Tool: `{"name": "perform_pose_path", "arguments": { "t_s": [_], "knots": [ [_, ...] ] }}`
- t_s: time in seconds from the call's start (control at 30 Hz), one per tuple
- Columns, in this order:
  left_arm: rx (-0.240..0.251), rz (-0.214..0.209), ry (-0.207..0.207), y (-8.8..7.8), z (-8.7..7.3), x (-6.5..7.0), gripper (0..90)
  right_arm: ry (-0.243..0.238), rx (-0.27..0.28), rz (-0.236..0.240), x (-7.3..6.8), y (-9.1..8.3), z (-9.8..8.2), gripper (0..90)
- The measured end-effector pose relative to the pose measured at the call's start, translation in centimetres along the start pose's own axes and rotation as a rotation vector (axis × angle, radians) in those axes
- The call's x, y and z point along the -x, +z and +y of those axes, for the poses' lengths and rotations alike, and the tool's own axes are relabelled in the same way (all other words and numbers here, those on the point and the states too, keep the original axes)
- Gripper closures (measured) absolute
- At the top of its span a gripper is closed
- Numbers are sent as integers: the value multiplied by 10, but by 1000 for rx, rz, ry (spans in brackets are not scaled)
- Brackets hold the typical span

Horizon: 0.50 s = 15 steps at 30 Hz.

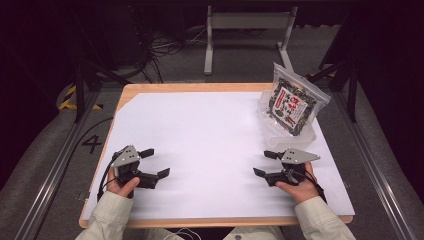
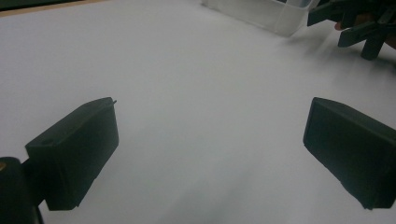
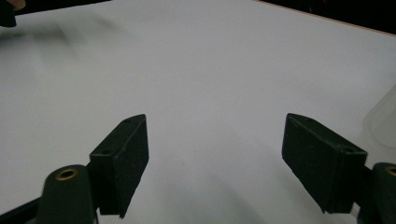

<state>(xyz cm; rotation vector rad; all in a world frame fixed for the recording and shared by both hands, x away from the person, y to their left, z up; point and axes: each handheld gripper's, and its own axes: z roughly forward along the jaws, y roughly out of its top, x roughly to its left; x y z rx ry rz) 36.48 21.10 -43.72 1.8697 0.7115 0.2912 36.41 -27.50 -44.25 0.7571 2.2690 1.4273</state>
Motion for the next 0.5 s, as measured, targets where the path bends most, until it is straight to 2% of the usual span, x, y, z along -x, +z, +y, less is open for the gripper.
{"name": "perform_pose_path", "arguments": {
  "t_s": [0.17, 0.5],
  "knots": [
    [-15, -1, -2, 3, -2, 0, 36, 4, -40, -3, 0, 4, 2, 223],
    [-18, 3, 3, 5, -2, 0, 34, 24, -35, -2, 1, 2, 1, 222]
  ]
}}
